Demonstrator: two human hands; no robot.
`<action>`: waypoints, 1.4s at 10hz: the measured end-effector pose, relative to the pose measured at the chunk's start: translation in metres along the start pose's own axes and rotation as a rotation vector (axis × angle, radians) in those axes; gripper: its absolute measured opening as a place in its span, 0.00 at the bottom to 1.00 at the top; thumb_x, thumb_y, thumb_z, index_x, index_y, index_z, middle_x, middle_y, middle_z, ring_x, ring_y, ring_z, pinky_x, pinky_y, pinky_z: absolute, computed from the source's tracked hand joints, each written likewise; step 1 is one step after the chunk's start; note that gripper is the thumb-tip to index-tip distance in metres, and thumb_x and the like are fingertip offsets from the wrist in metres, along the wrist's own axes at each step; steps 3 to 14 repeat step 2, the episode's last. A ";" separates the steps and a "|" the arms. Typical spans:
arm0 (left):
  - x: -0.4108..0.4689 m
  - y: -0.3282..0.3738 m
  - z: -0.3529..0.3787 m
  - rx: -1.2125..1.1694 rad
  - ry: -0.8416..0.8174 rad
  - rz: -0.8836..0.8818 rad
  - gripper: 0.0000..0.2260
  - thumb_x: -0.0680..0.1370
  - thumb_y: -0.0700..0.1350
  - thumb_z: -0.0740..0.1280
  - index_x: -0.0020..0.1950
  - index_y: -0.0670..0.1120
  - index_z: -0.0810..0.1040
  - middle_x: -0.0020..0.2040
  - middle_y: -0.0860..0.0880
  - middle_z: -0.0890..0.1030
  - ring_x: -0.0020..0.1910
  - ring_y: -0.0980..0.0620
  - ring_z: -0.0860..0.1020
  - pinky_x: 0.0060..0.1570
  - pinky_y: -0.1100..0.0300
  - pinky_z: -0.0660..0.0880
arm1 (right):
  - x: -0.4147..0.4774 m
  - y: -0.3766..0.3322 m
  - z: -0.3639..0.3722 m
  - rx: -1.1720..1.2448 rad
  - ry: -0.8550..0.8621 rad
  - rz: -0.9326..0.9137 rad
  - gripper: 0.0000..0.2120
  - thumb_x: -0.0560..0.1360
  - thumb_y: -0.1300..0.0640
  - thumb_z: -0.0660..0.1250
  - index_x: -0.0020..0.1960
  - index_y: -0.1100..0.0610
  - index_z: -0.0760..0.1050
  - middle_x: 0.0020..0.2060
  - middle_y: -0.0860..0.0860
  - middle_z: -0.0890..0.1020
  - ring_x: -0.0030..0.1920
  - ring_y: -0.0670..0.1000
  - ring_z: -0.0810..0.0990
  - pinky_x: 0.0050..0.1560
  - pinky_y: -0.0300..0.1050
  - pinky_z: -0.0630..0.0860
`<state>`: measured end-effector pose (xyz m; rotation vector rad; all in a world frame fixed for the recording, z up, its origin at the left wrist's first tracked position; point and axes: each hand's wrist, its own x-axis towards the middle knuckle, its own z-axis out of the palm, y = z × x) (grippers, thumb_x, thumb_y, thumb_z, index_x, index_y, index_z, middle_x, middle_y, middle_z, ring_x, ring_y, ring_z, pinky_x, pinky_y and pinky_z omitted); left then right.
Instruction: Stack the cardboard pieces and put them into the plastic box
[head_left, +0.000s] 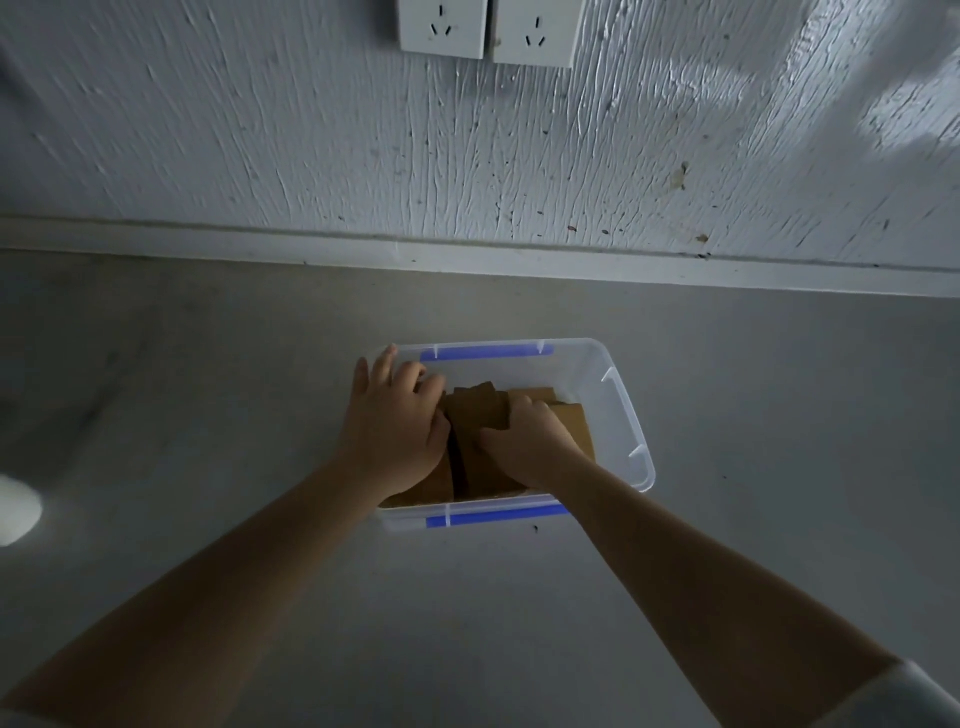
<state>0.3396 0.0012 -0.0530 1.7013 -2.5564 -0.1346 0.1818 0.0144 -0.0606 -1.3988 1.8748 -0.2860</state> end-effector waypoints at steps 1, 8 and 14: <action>-0.004 -0.001 -0.005 -0.097 0.043 0.014 0.27 0.75 0.50 0.46 0.65 0.40 0.73 0.63 0.39 0.77 0.67 0.37 0.70 0.67 0.37 0.64 | -0.010 0.001 -0.009 -0.075 0.068 -0.083 0.08 0.77 0.53 0.61 0.51 0.57 0.72 0.40 0.50 0.77 0.35 0.45 0.75 0.31 0.32 0.68; -0.010 0.003 -0.020 -0.219 0.075 0.010 0.24 0.78 0.49 0.49 0.66 0.39 0.72 0.63 0.40 0.77 0.65 0.42 0.72 0.63 0.47 0.68 | -0.025 -0.001 -0.034 -0.210 0.065 -0.174 0.09 0.78 0.56 0.60 0.53 0.59 0.75 0.45 0.53 0.80 0.45 0.51 0.79 0.46 0.42 0.78; -0.010 0.003 -0.020 -0.219 0.075 0.010 0.24 0.78 0.49 0.49 0.66 0.39 0.72 0.63 0.40 0.77 0.65 0.42 0.72 0.63 0.47 0.68 | -0.025 -0.001 -0.034 -0.210 0.065 -0.174 0.09 0.78 0.56 0.60 0.53 0.59 0.75 0.45 0.53 0.80 0.45 0.51 0.79 0.46 0.42 0.78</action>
